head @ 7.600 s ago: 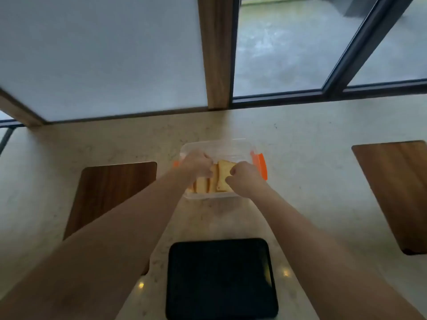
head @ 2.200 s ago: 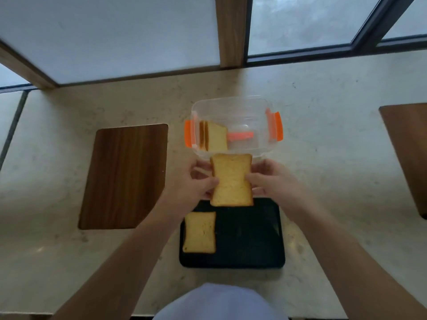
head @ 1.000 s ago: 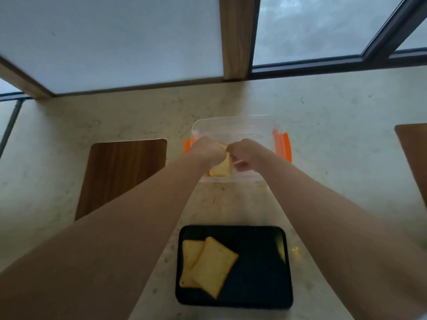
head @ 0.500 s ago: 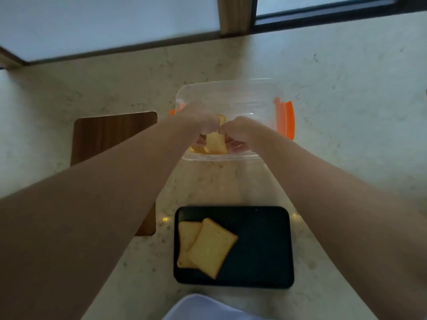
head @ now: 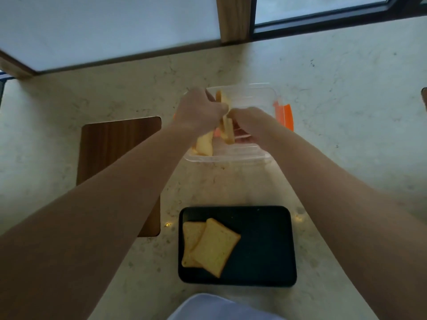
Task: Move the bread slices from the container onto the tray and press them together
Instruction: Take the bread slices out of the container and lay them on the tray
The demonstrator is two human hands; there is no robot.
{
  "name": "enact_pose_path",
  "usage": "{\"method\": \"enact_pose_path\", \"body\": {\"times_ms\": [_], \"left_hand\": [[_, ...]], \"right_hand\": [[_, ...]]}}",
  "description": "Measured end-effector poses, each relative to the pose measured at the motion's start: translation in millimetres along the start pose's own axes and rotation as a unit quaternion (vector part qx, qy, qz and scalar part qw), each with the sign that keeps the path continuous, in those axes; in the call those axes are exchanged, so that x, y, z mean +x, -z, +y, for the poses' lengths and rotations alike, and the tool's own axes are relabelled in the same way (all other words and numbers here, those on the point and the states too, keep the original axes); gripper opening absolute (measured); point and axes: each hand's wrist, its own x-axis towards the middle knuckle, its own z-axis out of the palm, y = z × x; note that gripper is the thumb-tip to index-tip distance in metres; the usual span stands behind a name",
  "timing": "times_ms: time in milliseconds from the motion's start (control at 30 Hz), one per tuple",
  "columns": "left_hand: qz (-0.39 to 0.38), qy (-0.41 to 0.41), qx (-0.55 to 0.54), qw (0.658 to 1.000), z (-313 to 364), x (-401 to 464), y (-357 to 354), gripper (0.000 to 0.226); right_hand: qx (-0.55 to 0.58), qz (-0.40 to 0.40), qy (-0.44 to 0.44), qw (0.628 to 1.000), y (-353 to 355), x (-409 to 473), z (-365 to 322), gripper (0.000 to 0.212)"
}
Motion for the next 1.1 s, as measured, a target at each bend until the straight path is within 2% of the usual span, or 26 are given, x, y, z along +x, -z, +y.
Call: {"method": "enact_pose_path", "body": {"times_ms": [167, 267, 367, 433, 567, 767, 900, 1000, 1067, 1100], "left_hand": [[-0.029, -0.055, -0.182, 0.981, 0, -65, 36, 0.016], [-0.09, -0.033, -0.225, 0.97, -31, -119, 17, 0.017], [-0.149, 0.056, -0.2, 0.967, -70, -158, -36, 0.012], [-0.164, 0.107, -0.145, 0.97, -97, -173, -76, 0.011], [-0.139, 0.115, -0.018, 0.983, -133, -187, -125, 0.009], [-0.097, 0.03, 0.114, 0.988, -138, -179, -133, 0.011], [-0.101, 0.032, 0.14, 0.984, -138, -173, -134, 0.011], [-0.113, 0.056, 0.109, 0.986, -134, -167, -123, 0.015], [-0.099, 0.078, 0.053, 0.991, -124, -155, -104, 0.024], [-0.083, 0.071, 0.023, 0.994, -116, -147, -89, 0.021]], "right_hand": [[0.054, 0.037, 0.153, 0.986, 30, -93, 19, 0.03], [0.001, 0.045, 0.15, 0.988, 38, -142, 71, 0.029], [-0.079, 0.069, 0.048, 0.993, 33, -157, 138, 0.018], [-0.123, 0.081, -0.008, 0.989, 27, -159, 177, 0.012], [-0.141, 0.068, -0.075, 0.985, 14, -161, 224, 0.011], [-0.176, 0.087, -0.067, 0.978, 4, -161, 234, 0.013], [-0.192, 0.075, -0.07, 0.976, 3, -159, 235, 0.016], [-0.209, 0.063, -0.067, 0.974, 11, -158, 227, 0.022], [-0.207, 0.067, -0.052, 0.975, 20, -155, 211, 0.025], [-0.199, 0.066, -0.038, 0.977, 24, -153, 199, 0.027]]}}
